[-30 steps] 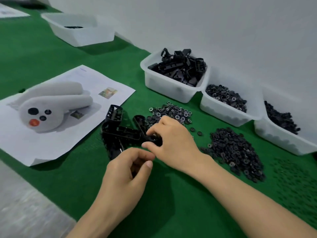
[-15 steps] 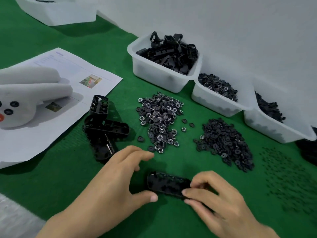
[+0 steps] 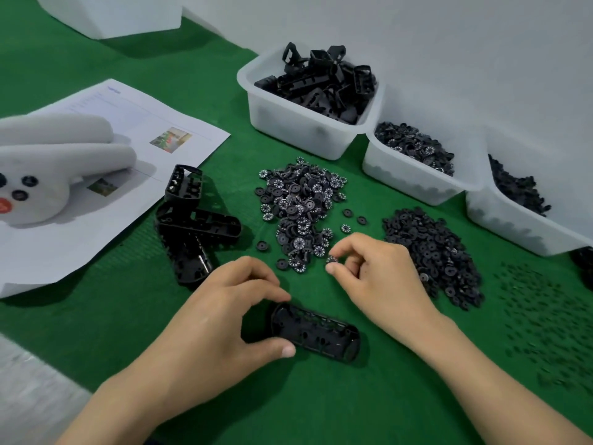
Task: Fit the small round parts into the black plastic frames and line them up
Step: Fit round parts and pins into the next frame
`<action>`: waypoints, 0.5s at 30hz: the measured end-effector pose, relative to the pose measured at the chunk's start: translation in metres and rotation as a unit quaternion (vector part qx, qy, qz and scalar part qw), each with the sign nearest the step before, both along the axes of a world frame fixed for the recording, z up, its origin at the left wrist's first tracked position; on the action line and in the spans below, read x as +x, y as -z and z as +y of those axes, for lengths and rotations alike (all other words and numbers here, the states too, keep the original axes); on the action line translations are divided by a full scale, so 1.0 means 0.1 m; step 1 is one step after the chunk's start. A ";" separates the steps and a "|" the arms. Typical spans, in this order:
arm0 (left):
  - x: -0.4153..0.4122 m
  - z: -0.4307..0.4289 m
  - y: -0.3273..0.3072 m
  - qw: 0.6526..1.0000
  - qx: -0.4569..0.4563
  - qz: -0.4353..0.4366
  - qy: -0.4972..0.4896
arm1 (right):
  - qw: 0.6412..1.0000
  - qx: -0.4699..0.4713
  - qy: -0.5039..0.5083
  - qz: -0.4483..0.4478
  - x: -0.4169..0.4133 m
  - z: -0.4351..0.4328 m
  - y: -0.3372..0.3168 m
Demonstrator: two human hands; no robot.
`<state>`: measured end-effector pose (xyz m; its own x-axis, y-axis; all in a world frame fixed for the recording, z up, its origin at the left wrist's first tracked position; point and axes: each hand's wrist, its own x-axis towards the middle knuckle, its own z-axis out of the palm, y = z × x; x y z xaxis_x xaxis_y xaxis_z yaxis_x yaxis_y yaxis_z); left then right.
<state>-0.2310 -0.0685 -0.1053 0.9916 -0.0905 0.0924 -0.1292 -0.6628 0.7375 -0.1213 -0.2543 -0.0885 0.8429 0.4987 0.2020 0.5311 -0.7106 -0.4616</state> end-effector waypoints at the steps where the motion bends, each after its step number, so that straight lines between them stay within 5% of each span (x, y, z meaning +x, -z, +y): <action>1: 0.00 0.00 0.00 1.000 0.001 -0.002 -0.001 | 1.000 0.008 -0.008 0.010 -0.03 -0.03 -0.01; 11: 0.01 0.00 0.01 1.000 0.008 -0.015 -0.002 | 0.998 0.040 -0.027 0.027 -0.12 -0.08 -0.01; 15: 0.00 0.00 0.02 1.000 0.010 -0.017 -0.005 | 0.987 0.061 -0.146 0.039 -0.25 -0.07 -0.10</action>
